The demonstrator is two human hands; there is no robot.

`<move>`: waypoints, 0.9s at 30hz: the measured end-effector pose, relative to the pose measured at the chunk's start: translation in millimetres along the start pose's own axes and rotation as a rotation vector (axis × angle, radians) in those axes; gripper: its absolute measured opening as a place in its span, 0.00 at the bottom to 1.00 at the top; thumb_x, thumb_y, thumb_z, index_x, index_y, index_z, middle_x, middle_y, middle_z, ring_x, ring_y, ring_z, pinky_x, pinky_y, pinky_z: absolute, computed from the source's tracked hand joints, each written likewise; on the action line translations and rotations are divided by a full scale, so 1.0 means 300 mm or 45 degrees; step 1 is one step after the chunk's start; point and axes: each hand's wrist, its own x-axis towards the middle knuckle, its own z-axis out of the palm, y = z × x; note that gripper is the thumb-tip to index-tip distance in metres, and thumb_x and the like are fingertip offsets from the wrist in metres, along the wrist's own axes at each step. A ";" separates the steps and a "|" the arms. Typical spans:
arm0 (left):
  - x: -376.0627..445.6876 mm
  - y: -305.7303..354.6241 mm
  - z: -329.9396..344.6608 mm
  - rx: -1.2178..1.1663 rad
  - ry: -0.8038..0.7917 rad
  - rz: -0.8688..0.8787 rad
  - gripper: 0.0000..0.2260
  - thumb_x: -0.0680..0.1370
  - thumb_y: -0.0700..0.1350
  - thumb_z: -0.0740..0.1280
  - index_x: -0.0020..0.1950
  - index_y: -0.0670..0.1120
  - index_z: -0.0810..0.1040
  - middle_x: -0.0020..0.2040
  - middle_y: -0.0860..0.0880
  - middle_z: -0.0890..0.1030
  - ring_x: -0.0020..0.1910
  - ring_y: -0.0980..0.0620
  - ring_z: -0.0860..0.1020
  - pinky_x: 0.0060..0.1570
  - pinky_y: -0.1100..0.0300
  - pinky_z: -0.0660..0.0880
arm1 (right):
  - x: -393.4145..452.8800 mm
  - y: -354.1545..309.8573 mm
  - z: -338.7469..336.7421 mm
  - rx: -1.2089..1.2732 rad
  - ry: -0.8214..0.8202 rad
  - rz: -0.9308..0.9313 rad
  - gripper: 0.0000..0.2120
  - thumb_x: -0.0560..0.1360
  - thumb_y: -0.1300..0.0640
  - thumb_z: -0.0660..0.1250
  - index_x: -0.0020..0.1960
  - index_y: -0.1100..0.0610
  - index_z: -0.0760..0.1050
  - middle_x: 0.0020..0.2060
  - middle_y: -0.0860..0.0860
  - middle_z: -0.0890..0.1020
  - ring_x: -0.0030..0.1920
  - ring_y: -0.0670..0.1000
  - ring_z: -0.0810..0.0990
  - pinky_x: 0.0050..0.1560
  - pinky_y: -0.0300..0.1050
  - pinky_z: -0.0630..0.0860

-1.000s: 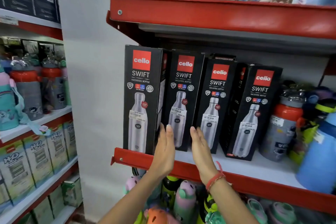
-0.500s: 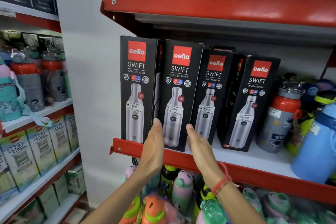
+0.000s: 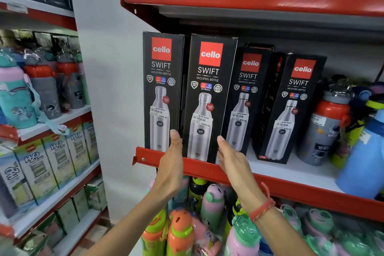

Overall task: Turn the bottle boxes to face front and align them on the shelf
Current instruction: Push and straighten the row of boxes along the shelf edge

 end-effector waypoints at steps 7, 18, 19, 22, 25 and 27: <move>-0.021 0.061 0.091 0.088 0.300 0.594 0.22 0.79 0.63 0.48 0.63 0.54 0.72 0.61 0.55 0.75 0.60 0.65 0.73 0.57 0.71 0.68 | 0.055 0.001 -0.081 0.066 0.186 -0.106 0.26 0.75 0.39 0.57 0.69 0.50 0.69 0.68 0.48 0.73 0.68 0.48 0.70 0.71 0.53 0.64; 0.101 0.016 0.418 -0.115 -0.329 0.095 0.52 0.61 0.82 0.45 0.78 0.54 0.46 0.79 0.57 0.49 0.74 0.65 0.47 0.74 0.60 0.45 | 0.224 0.047 -0.224 0.040 0.157 0.066 0.30 0.78 0.40 0.51 0.76 0.49 0.50 0.76 0.47 0.57 0.75 0.50 0.55 0.72 0.49 0.52; 0.108 0.019 0.435 -0.109 -0.275 0.081 0.51 0.63 0.81 0.44 0.78 0.53 0.46 0.80 0.55 0.50 0.76 0.62 0.48 0.76 0.56 0.46 | 0.236 0.045 -0.224 0.048 0.138 0.072 0.30 0.78 0.40 0.51 0.76 0.50 0.49 0.76 0.48 0.55 0.75 0.50 0.54 0.72 0.49 0.51; 0.110 0.045 0.482 -0.044 -0.121 0.076 0.45 0.68 0.74 0.42 0.79 0.50 0.46 0.80 0.52 0.50 0.78 0.56 0.49 0.77 0.54 0.47 | 0.260 0.042 -0.229 0.091 0.097 0.083 0.31 0.79 0.41 0.51 0.76 0.51 0.47 0.77 0.48 0.54 0.75 0.49 0.53 0.72 0.47 0.51; 0.115 0.068 0.513 0.053 -0.006 0.067 0.45 0.68 0.72 0.41 0.79 0.47 0.46 0.80 0.48 0.48 0.79 0.53 0.46 0.75 0.55 0.43 | 0.269 0.047 -0.241 0.113 0.061 0.086 0.31 0.78 0.39 0.51 0.77 0.50 0.48 0.77 0.48 0.54 0.75 0.48 0.53 0.72 0.46 0.51; 0.117 0.069 0.525 0.078 0.027 0.048 0.47 0.66 0.73 0.41 0.79 0.47 0.45 0.80 0.47 0.46 0.79 0.50 0.44 0.74 0.53 0.41 | 0.271 0.050 -0.252 0.105 0.046 0.102 0.33 0.77 0.37 0.51 0.77 0.49 0.47 0.77 0.48 0.54 0.75 0.49 0.54 0.71 0.47 0.52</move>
